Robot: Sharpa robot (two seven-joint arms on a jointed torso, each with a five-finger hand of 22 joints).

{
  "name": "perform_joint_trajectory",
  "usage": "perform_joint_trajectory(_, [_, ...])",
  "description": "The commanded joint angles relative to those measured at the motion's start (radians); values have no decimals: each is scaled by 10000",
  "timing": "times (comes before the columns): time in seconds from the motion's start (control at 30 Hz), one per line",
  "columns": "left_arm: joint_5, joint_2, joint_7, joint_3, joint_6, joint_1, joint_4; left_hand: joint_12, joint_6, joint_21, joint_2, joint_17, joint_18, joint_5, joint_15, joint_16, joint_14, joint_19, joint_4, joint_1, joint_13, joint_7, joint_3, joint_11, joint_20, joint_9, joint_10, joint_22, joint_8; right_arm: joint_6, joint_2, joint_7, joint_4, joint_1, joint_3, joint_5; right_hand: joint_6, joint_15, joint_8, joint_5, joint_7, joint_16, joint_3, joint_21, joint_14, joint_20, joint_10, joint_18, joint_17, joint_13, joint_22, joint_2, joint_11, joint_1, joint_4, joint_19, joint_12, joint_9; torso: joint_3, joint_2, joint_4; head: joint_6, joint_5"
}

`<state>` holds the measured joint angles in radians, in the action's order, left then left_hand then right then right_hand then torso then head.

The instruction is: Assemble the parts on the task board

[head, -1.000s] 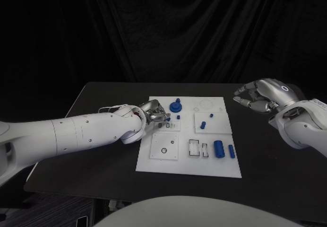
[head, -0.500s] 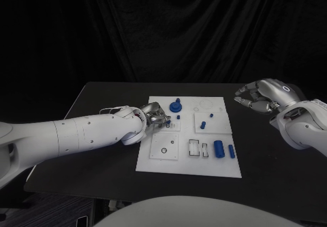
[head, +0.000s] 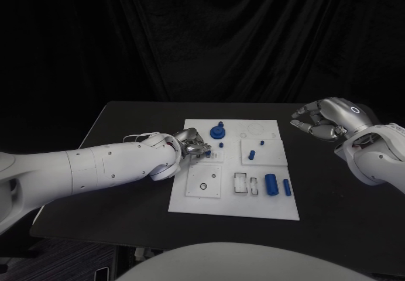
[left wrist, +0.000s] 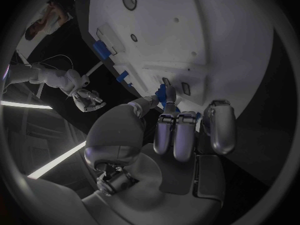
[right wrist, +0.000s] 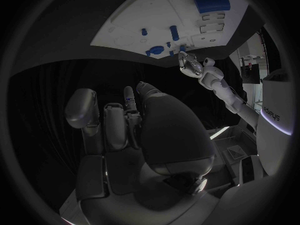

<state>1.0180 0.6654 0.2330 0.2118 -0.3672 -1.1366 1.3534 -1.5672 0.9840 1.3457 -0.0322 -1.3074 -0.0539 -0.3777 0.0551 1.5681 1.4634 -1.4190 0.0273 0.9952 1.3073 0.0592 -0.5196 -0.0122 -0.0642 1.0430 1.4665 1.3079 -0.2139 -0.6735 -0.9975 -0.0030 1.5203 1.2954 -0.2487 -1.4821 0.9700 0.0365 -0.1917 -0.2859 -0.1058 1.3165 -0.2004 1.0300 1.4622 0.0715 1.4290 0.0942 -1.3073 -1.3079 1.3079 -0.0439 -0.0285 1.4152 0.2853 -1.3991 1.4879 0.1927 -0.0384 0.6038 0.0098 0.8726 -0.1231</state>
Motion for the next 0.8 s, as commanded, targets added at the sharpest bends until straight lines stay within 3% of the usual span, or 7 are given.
perform_joint_trajectory(0.03, [-60,28,-46,-9,82,33,42,-36,-21,-24,78,-2634,-63,-7,-63,27,1074,65,-15,9,2635,7,64,77,15,-8,1043,1829,34,-90,-19,-187,22,-19,7,-34,41,20,47,-65,-12,-18,-48,-38,152,-21,-9,40,-406,-631,1330,-40,16,71,25,-63,-59,-13,3,-2,-11,0,-5])
perform_joint_trajectory(0.6, [-60,133,-33,-9,-47,210,69,-36,-65,-53,106,-2634,-72,-41,-61,27,1074,86,-30,98,2635,8,77,72,12,-16,1043,1819,54,-54,-18,-210,2,-31,7,-34,53,16,49,-71,-19,-19,-41,-39,155,-19,0,40,-404,-637,1330,-45,11,-2,59,-68,-54,-22,2,-8,-25,0,-44])
perform_joint_trajectory(0.8, [-60,133,-29,-9,-64,322,66,-36,-126,-74,174,-2634,-77,428,-79,27,1074,96,145,161,2635,40,273,100,-6,-49,1043,1812,91,-54,-13,-214,-5,-37,7,-34,53,16,49,-71,-19,-19,-41,-39,155,-19,0,40,-404,-637,1330,-45,11,-2,59,-68,-54,-22,16,-5,-12,0,-33])
